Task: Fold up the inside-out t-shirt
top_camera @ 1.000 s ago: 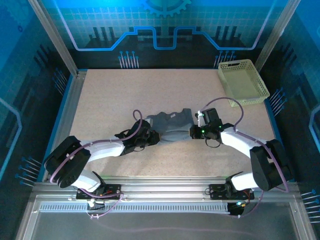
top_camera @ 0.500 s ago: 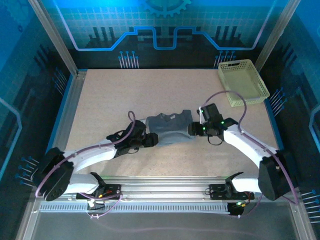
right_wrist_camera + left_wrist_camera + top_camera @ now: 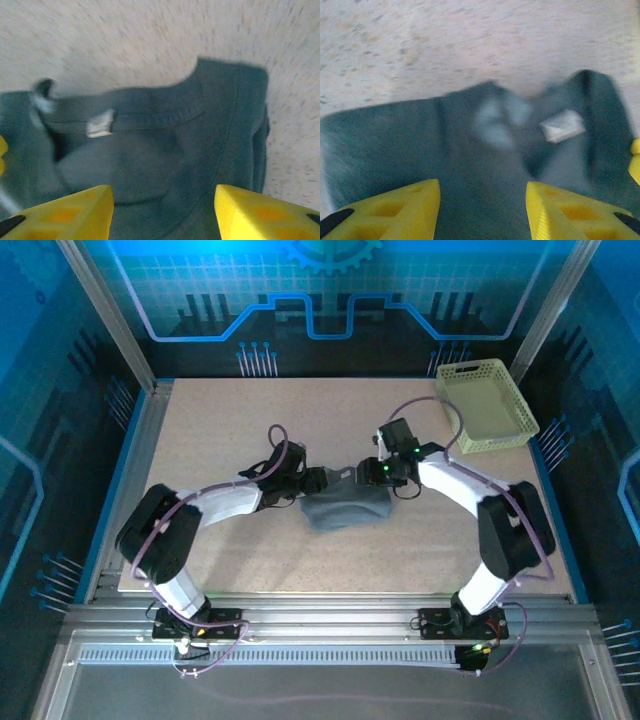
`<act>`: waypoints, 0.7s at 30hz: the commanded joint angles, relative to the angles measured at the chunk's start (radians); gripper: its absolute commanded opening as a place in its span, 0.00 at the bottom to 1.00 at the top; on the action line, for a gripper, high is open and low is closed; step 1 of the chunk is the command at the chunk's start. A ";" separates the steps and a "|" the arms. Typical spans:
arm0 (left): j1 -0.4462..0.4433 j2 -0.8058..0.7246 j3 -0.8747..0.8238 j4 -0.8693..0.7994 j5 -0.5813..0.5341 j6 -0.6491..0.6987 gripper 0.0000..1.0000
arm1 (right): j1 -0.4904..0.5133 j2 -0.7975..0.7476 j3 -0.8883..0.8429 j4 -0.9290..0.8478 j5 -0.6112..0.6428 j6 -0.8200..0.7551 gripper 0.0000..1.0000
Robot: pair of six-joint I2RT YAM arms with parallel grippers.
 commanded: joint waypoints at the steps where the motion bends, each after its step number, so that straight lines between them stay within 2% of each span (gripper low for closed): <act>1: 0.031 0.018 -0.008 0.061 0.033 -0.030 0.50 | -0.028 0.060 0.013 0.057 -0.012 0.036 0.57; 7: 0.056 0.041 -0.034 0.056 0.027 -0.006 0.59 | -0.092 0.098 0.005 0.125 -0.051 0.001 0.61; 13: 0.073 -0.097 -0.063 -0.015 -0.010 0.043 0.70 | -0.092 -0.055 -0.034 0.066 0.007 -0.067 0.83; 15: 0.072 -0.146 -0.079 -0.039 -0.019 0.049 0.72 | -0.095 -0.076 -0.049 0.028 0.010 -0.072 0.87; 18: 0.063 -0.181 -0.120 -0.033 -0.011 0.039 0.73 | -0.084 -0.063 -0.071 0.001 -0.018 -0.049 0.89; 21: 0.036 -0.152 -0.135 -0.020 0.006 0.012 0.72 | -0.065 -0.020 -0.086 -0.008 -0.033 -0.006 0.90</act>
